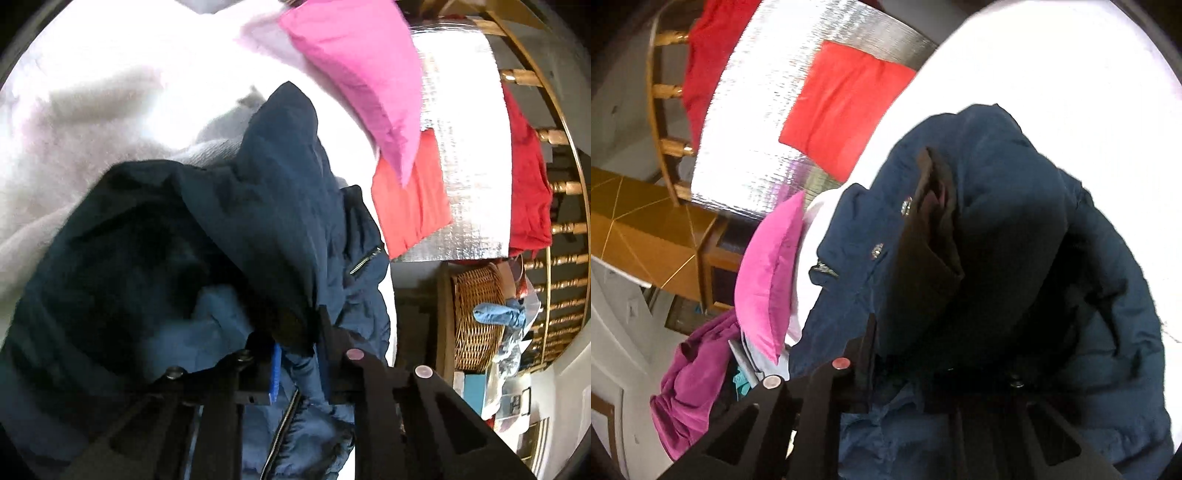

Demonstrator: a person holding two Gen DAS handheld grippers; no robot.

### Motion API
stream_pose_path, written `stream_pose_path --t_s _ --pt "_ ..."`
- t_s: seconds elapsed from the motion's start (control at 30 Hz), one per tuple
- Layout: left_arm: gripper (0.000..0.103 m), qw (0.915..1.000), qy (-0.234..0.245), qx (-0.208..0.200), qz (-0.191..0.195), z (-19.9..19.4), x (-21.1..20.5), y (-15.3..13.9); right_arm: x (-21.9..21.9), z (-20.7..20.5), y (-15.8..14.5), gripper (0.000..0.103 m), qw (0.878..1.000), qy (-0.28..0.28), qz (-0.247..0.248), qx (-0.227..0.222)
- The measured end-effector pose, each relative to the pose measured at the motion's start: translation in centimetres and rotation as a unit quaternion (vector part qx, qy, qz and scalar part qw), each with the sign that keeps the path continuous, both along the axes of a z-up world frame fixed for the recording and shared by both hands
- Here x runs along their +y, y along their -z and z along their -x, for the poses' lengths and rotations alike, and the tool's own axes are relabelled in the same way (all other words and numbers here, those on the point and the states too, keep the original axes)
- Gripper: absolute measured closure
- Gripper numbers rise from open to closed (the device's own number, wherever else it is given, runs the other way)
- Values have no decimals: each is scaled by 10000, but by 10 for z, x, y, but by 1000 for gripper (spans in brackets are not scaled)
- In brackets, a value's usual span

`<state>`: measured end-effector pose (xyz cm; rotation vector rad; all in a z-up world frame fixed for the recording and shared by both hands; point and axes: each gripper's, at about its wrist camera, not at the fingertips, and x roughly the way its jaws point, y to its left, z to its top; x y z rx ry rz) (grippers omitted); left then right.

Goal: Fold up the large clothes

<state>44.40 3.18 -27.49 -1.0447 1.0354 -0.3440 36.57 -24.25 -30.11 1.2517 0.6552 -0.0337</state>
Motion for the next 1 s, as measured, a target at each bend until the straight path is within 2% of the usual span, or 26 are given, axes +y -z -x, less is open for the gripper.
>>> stream_pose_path --t_s 0.1,0.17,0.23,0.33,0.43,0.47,0.53,0.67,0.8,0.93,1.0 --pt "85 9994 126 29 -327 8 3 -2 1 9 -2 87 9999 -80 59 70" --pt "85 9980 246 233 -526 8 3 11 1 11 6 87 9996 -146 95 219" --pt "76 9953 455 447 -723 -2 -6 22 1 5 25 87 9978 -257 52 609" --pt "69 9952 505 507 -673 -2 -4 20 -7 4 39 86 9969 -369 -260 651" --pt "56 9919 675 508 -953 4 2 6 -15 7 29 76 9954 -513 -257 762" --pt "54 9900 738 562 -1066 8 4 2 -18 9 26 70 9948 -607 -200 790" --pt "51 9868 924 567 -1201 13 8 -8 -27 14 16 67 9924 -893 -71 848" --pt "51 9838 1107 228 -1395 31 20 -36 -44 31 -2 67 9860 -1316 330 965" --pt "44 9820 945 -411 -1585 35 12 -65 -63 52 -22 67 9907 -953 641 724" --pt "42 9690 634 -964 -2185 21 -9 -70 -57 42 -32 67 9894 -420 1220 673" --pt "42 9640 473 -1035 -2404 14 -8 -63 -53 31 -28 70 9890 -397 1325 525"
